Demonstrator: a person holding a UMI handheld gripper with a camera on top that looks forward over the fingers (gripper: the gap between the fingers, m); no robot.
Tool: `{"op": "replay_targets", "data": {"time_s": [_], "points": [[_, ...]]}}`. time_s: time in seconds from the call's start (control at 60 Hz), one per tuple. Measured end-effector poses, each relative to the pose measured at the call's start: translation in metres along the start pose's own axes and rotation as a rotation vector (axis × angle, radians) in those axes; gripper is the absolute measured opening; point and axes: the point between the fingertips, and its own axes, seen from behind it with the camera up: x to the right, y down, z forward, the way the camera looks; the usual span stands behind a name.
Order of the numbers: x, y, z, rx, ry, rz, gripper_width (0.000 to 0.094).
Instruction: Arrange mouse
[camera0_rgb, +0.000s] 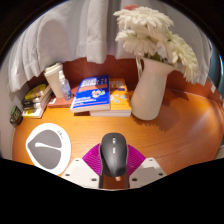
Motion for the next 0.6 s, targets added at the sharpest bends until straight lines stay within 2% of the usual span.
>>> {"op": "replay_targets", "data": {"time_s": [0.167,0.267,0.3,0.417,0.5,0.6], "points": [[-0.034,-0.118,-0.104,0.262,0.062,0.007,0.0297],[-0.065,-0.172,-0.159,0.387,0.070,0.028,0.0302],[-0.077,-0.185,-0.170,0.405,0.072,0.019,0.0301],[-0.131,-0.205,-0.185,0.447,0.047,-0.003,0.0304],[-0.173,-0.195,-0.163,0.402,0.016,-0.026,0.0304],[-0.222,-0.155,-0.112,0.315,-0.027,-0.039,0.0303]]}}
